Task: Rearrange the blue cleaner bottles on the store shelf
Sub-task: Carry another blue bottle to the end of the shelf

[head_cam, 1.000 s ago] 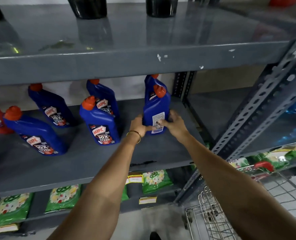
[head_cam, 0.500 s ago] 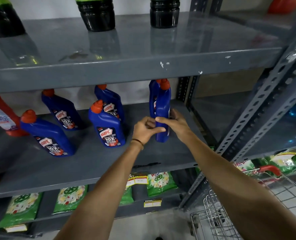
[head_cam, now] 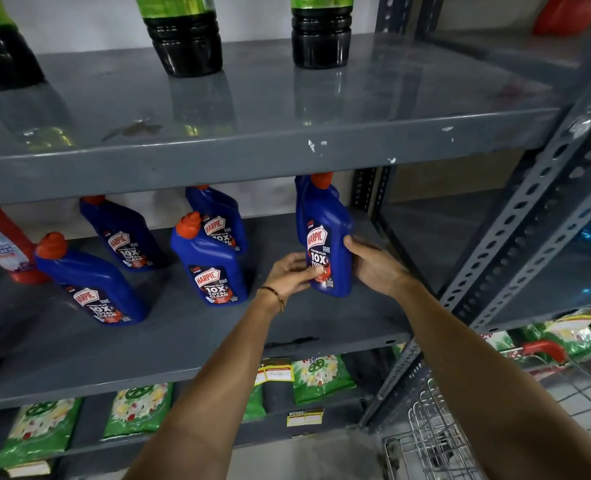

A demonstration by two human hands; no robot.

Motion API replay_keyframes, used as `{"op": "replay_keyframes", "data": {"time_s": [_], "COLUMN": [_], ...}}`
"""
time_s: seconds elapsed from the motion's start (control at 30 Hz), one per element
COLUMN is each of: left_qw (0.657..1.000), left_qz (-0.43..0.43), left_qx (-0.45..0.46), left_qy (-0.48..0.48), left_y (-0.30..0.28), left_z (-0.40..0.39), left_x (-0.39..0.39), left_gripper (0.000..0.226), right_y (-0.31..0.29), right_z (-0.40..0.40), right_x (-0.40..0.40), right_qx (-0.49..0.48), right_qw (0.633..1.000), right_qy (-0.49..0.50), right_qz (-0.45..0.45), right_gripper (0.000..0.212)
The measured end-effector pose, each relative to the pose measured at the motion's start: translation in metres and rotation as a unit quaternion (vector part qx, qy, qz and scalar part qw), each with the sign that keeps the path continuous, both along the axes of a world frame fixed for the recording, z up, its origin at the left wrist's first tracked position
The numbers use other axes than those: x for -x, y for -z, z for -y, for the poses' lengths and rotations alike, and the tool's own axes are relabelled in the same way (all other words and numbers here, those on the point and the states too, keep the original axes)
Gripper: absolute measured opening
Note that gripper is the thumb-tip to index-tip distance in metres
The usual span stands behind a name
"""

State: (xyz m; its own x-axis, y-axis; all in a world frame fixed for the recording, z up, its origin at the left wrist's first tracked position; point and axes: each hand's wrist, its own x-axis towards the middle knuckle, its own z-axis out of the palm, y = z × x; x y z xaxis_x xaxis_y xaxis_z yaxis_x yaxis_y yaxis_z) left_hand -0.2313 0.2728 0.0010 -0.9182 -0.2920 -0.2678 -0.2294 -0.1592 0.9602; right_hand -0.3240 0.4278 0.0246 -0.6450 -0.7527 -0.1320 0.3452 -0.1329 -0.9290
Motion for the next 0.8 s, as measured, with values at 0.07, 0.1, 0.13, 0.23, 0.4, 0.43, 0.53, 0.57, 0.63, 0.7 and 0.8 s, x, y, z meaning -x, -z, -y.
{"op": "replay_keyframes", "data": {"time_s": [0.07, 0.1, 0.13, 0.23, 0.4, 0.43, 0.53, 0.57, 0.63, 0.7, 0.8], "left_qw": [0.997, 0.994, 0.989, 0.971, 0.960, 0.958, 0.956, 0.957, 0.958, 0.959, 0.957], "left_qz": [-0.007, -0.009, -0.006, 0.021, 0.040, 0.038, 0.051, 0.055, 0.058, 0.058, 0.060], "left_qx": [0.045, 0.070, 0.098, 0.168, 0.209, 0.216, 0.232, 0.230, 0.223, 0.226, 0.243], "left_qy": [-0.059, -0.087, -0.115, -0.167, -0.184, -0.184, -0.172, -0.170, -0.169, -0.162, -0.144], "left_y": [0.001, 0.002, 0.003, 0.007, 0.019, 0.020, 0.018, 0.018, 0.018, 0.019, 0.021], "left_z": [-0.007, -0.010, -0.014, -0.022, -0.025, -0.024, -0.024, -0.025, -0.027, -0.030, -0.031], "left_x": [0.007, 0.011, 0.014, 0.021, 0.021, 0.020, 0.018, 0.018, 0.017, 0.014, 0.010], "left_gripper": [0.040, 0.043, 0.045, 0.048, 0.050, 0.051, 0.054, 0.056, 0.056, 0.051, 0.041], "right_y": [0.002, 0.001, 0.000, -0.001, 0.019, 0.022, 0.026, 0.028, 0.035, 0.043, 0.050], "right_z": [-0.002, -0.003, -0.003, -0.004, -0.004, -0.005, -0.007, -0.009, -0.009, -0.007, 0.001], "right_x": [0.006, 0.009, 0.013, 0.017, 0.020, 0.020, 0.017, 0.015, 0.011, 0.006, -0.001], "right_qx": [-0.001, -0.006, -0.010, -0.017, -0.030, -0.032, -0.051, -0.069, -0.126, -0.180, -0.219], "right_qw": [0.999, 0.999, 0.998, 0.997, 0.997, 0.998, 0.997, 0.995, 0.988, 0.975, 0.958], "right_qy": [0.025, 0.031, 0.031, 0.029, 0.054, 0.053, 0.058, 0.064, 0.066, 0.072, 0.107], "right_qz": [-0.024, -0.043, -0.060, -0.074, -0.039, -0.031, -0.019, -0.024, -0.058, -0.107, -0.148], "right_gripper": [0.050, 0.045, 0.041, 0.034, 0.039, 0.039, 0.034, 0.035, 0.038, 0.038, 0.035]}}
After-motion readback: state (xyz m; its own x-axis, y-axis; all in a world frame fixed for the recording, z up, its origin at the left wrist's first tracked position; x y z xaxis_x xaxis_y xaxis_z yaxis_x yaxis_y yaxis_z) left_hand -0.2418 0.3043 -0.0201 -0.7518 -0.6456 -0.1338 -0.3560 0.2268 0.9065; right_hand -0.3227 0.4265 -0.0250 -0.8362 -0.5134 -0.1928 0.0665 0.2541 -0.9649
